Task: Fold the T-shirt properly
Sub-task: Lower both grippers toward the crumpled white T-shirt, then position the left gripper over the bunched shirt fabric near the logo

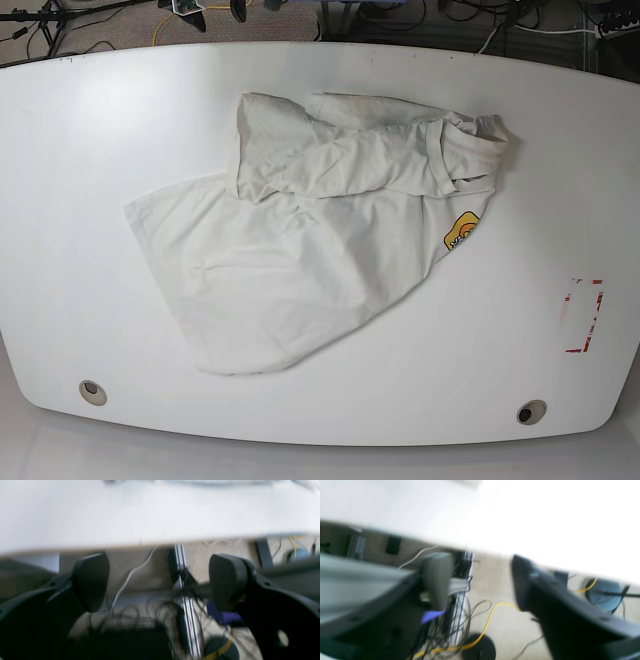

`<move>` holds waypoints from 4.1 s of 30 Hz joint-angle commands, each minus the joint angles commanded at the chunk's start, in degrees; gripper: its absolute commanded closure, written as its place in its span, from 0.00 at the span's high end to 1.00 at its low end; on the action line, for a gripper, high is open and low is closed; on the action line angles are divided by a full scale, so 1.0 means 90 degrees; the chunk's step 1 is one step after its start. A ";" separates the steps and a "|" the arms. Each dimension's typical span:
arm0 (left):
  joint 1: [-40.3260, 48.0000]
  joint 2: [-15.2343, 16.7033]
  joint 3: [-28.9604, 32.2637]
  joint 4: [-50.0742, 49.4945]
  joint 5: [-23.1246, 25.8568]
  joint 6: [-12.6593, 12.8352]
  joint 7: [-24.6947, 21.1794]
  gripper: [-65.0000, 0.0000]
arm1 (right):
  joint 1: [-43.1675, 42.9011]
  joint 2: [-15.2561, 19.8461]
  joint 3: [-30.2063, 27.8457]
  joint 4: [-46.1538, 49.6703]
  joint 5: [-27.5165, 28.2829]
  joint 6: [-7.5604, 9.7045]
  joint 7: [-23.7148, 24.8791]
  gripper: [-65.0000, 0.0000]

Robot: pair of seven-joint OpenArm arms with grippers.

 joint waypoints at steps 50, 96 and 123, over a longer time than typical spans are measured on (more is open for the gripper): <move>-0.3302 0.1299 0.1114 -0.0010 -0.0029 0.0303 0.3429 0.92 | 0.1328 0.0039 -0.0039 -0.0029 -0.0029 0.0068 0.0000 0.69; -0.4542 0.1553 -0.0215 -0.0342 -0.1553 0.0313 0.5753 0.91 | 0.1700 0.0020 -0.0039 -0.0049 0.0000 0.0606 -0.0420 0.69; -0.4630 0.1377 0.0020 -0.0371 -0.1592 0.0264 0.5753 0.91 | 0.1680 0.0010 -0.0039 -0.0049 0.0000 0.0606 -0.0420 0.69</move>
